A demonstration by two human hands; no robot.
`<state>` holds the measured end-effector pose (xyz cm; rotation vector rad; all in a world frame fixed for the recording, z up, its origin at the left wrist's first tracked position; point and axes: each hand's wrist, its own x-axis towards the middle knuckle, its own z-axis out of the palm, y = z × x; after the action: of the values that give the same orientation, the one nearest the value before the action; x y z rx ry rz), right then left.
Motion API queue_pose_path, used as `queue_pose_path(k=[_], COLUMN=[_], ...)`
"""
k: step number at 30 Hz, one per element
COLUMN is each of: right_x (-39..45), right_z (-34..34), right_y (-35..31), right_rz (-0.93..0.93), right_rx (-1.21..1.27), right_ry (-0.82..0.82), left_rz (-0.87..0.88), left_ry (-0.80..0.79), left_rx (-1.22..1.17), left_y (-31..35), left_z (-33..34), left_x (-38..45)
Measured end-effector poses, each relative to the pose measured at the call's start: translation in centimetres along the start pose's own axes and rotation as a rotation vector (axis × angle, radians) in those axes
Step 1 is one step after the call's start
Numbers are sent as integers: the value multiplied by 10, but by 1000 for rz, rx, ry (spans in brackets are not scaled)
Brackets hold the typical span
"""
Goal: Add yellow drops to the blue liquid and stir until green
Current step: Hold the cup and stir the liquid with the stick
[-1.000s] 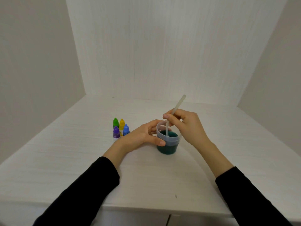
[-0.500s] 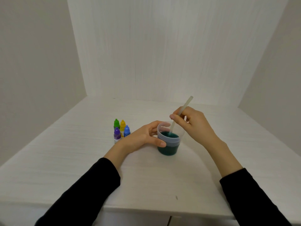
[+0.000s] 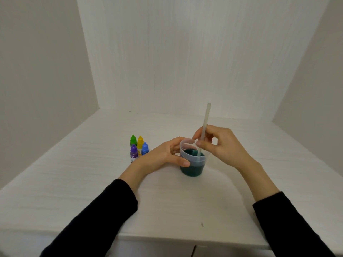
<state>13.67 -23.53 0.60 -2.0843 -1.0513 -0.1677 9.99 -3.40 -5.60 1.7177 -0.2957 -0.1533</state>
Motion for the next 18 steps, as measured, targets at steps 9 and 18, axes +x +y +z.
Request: queue_pose_path(k=[9,18], right_x=[6,7], right_z=[17,16], right_y=[1,13], right_rz=[28,170], right_rx=[16,192], right_ry=[120,235], left_rz=[-6,-28], left_ry=[7,-22], left_rx=[3,-59], left_y=[0,1], left_z=[1,-1], left_x=[1,-1])
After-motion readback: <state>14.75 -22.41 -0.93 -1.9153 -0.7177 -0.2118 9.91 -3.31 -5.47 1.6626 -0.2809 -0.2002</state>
